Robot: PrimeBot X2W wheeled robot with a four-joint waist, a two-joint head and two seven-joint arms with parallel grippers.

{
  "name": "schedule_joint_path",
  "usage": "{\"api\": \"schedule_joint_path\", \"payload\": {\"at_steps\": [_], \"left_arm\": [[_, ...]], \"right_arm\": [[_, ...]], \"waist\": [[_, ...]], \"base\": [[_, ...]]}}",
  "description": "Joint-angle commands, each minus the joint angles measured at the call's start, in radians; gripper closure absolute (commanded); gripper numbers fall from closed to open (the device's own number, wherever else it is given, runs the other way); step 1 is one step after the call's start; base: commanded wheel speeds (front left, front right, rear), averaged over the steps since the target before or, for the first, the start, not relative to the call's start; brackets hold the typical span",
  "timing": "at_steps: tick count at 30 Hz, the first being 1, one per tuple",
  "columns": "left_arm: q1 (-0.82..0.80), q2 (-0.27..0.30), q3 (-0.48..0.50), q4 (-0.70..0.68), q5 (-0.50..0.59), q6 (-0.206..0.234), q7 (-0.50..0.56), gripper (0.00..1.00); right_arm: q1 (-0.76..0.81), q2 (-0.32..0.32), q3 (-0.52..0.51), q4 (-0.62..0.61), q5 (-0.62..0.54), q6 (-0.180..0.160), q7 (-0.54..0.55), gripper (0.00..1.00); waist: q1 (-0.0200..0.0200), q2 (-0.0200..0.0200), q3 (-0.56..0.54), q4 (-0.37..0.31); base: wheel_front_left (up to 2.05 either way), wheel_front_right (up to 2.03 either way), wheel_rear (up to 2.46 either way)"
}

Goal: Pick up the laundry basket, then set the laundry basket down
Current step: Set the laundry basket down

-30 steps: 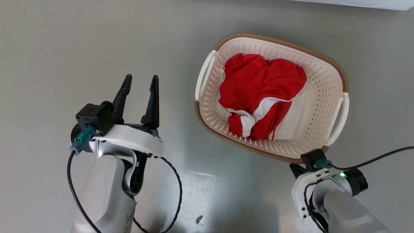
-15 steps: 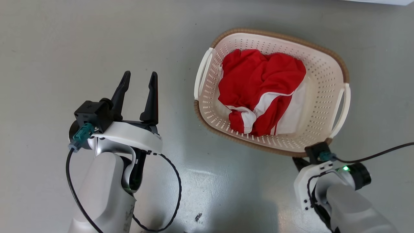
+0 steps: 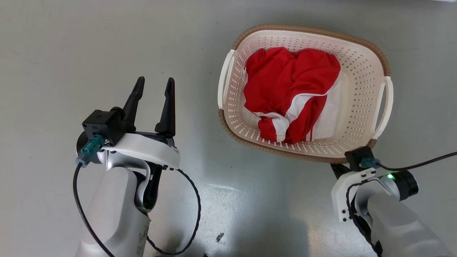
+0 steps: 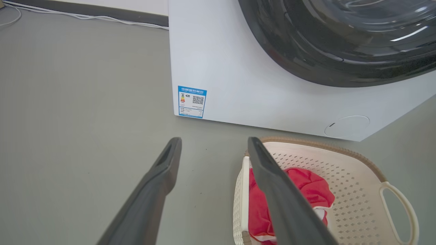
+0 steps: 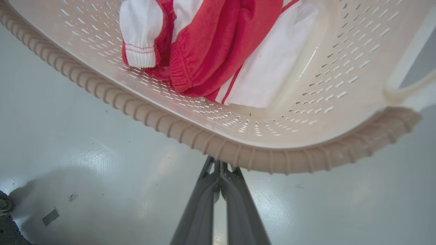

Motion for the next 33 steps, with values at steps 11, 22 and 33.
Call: {"api": "schedule_joint_path", "payload": {"at_steps": [11, 22, 33], "left_arm": [[-0.008, 0.02, 0.023, -0.026, -0.001, 0.007, -0.006, 0.0], [-0.006, 0.02, 0.022, -0.028, 0.002, 0.008, -0.006, 0.0], [-0.008, 0.02, 0.025, -0.023, 0.008, 0.006, -0.006, 0.0]], "right_arm": [[-0.002, 0.01, 0.001, -0.005, -0.011, 0.006, -0.016, 1.0], [-0.011, 0.011, -0.009, -0.005, -0.023, 0.006, -0.019, 1.0], [-0.008, 0.02, -0.013, -0.005, -0.03, 0.006, -0.02, 1.0]], "waist": [[0.0, 0.0, 0.006, 0.002], [0.0, 0.0, 0.011, -0.003], [0.0, 0.0, 0.01, -0.01]], "base": [[0.0, 0.0, 0.0], [0.0, 0.0, 0.0], [0.0, 0.0, 0.0]]}}
